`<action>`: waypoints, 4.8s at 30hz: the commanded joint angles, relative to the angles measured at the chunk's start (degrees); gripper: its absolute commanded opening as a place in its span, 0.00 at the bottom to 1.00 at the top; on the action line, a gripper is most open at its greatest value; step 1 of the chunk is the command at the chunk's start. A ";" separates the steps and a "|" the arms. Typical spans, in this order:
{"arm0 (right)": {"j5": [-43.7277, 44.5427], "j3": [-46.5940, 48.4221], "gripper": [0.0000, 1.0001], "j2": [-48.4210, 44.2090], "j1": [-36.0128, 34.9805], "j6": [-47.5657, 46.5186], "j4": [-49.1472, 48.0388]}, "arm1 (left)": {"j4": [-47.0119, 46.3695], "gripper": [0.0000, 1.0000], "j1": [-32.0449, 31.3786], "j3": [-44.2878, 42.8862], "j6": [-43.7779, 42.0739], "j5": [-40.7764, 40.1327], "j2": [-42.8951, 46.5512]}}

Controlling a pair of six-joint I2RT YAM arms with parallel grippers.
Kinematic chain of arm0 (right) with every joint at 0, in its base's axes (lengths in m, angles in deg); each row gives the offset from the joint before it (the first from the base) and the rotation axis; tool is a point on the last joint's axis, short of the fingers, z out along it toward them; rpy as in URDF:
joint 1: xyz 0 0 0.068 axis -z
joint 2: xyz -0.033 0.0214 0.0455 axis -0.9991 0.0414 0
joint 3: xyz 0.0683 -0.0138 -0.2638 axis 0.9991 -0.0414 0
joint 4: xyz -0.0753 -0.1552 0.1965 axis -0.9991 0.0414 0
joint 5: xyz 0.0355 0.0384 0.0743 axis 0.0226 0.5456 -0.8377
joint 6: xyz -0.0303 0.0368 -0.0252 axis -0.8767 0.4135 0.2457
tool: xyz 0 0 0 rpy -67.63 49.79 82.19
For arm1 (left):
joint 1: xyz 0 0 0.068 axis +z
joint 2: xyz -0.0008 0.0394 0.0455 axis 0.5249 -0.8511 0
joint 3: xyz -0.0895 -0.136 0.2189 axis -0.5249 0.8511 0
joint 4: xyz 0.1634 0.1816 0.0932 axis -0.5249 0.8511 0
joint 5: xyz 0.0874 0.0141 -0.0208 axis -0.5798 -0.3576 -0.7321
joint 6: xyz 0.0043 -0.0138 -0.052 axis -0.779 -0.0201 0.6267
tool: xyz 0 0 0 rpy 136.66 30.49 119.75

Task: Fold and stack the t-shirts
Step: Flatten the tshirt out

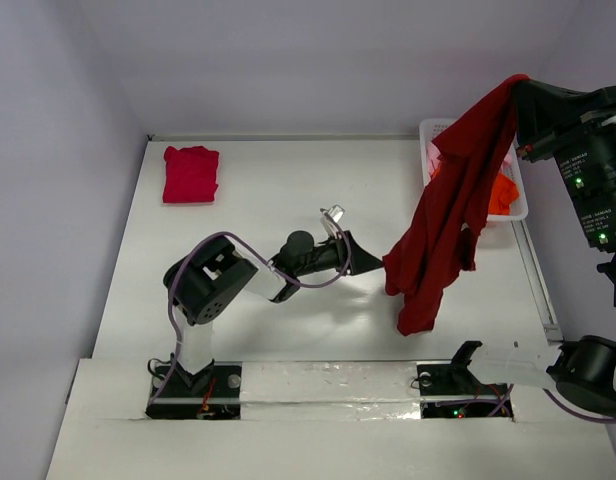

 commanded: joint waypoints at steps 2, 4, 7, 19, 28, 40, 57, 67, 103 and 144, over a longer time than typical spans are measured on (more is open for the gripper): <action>-0.10 -0.21 0.00 -0.89 -0.49 -0.41 -5.68 | -44.59 0.43 -1.56 -3.98 1.40 1.36 0.25; -0.10 -0.56 0.00 -1.16 -0.49 -0.41 -5.95 | -44.68 0.42 -2.26 -5.12 2.01 1.44 -0.45; -0.01 -1.26 0.00 -1.68 -0.49 -0.23 -6.39 | -44.68 0.42 -3.32 -6.53 2.28 1.44 -0.72; 0.08 -1.09 0.00 -1.42 -0.49 -0.41 -6.39 | -44.76 0.12 -4.37 -8.99 3.25 1.88 -2.03; 0.43 -1.44 0.00 -1.60 -0.49 -0.50 -6.13 | -44.33 0.00 -4.90 -8.56 2.37 2.15 -0.99; 2.98 -4.25 0.00 -3.35 -0.49 -0.85 -5.69 | -0.67 0.00 -2.44 -3.20 -23.73 -11.71 20.88; 10.52 -20.31 0.00 -13.97 -0.49 6.80 -1.04 | 36.16 0.00 3.17 -2.85 -39.64 -40.20 44.17; 13.43 -28.67 0.00 -19.87 -0.49 14.35 4.77 | 49.79 0.00 7.58 -2.84 -41.22 -47.59 59.73; 3.17 -45.73 0.00 -28.66 -0.49 21.83 3.81 | 71.07 0.00 8.64 -14.27 -44.83 -65.26 81.10; -13.28 -34.66 0.00 -28.84 -0.49 15.77 -5.50 | 76.09 0.00 8.64 -18.66 -36.57 -51.20 92.97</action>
